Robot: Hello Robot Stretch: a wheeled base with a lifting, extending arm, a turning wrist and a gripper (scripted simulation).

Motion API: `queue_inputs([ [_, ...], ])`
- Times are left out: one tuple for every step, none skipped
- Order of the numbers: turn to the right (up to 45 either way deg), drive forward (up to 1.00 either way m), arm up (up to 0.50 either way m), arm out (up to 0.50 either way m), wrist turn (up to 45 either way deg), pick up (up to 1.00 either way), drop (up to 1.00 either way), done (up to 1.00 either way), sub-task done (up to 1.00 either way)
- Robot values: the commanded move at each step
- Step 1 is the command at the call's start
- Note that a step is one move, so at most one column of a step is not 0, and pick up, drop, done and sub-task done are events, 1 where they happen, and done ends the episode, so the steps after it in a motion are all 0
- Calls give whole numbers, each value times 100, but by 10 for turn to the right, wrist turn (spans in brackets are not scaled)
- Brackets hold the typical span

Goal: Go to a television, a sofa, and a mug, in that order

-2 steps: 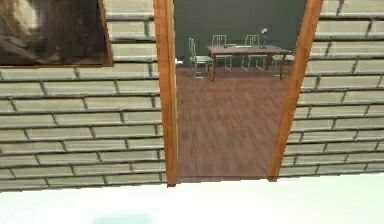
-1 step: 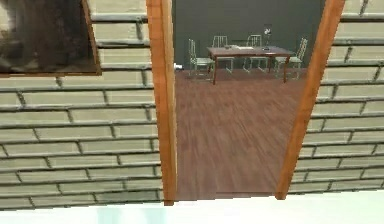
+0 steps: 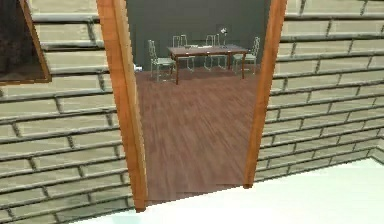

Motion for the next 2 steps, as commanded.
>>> queue_inputs([
  [30, 0, 0, 0, 0, 0, 0, 0, 0],
  [0, 100, 0, 0, 0, 0, 0, 0, 0],
])
